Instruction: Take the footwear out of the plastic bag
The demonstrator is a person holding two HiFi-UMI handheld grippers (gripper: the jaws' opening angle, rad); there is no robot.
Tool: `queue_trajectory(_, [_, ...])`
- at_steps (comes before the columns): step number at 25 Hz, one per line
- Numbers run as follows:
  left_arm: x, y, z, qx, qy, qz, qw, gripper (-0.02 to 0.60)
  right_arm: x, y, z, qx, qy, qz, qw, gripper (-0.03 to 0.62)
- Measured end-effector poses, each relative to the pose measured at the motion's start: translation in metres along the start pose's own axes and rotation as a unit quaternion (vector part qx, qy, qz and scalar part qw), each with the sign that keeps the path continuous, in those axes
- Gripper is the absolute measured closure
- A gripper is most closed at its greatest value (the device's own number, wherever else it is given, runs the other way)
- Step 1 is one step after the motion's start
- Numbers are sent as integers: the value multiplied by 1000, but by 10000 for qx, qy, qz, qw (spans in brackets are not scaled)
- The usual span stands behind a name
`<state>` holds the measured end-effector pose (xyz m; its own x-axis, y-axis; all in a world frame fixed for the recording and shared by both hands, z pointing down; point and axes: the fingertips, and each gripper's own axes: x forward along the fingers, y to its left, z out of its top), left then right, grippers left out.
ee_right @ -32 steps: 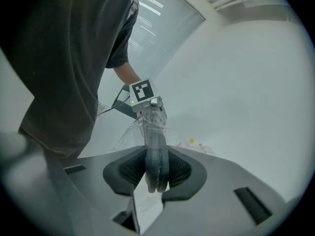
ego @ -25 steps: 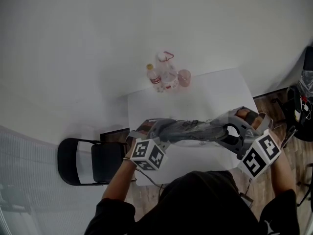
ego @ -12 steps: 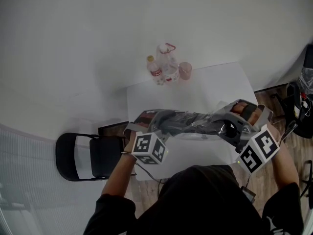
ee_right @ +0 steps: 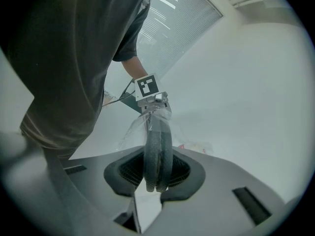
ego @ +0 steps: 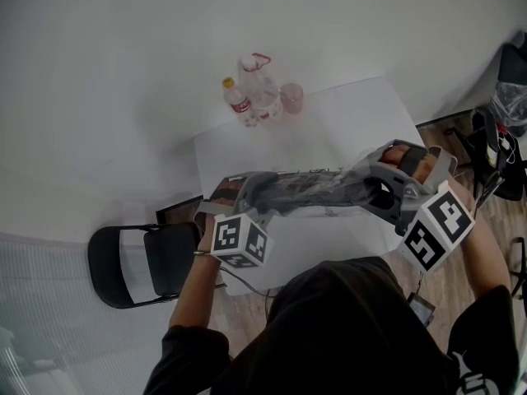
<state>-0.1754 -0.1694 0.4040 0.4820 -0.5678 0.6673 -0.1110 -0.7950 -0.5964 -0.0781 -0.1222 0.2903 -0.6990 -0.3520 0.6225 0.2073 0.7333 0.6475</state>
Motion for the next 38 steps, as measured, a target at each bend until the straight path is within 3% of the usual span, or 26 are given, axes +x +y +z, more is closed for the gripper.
queue_trajectory(4, [0, -1, -11, -251, -69, -69, 9996, 428, -7, 0, -8, 142, 61, 4, 9999, 510])
queue_trajectory(13, [-6, 0, 4, -578, -333, -108, 9977, 448, -25, 2, -14, 155, -40, 14, 9999, 511])
queue_trajectory(26, [15, -7, 10, -382, -533, -303, 9974, 451, -27, 14, -33, 445, 61, -144, 9989, 513])
queue_trajectory(38, [17, -11, -2, -531, -544, -202, 9969, 451, -27, 14, -37, 373, 44, -263, 9989, 513])
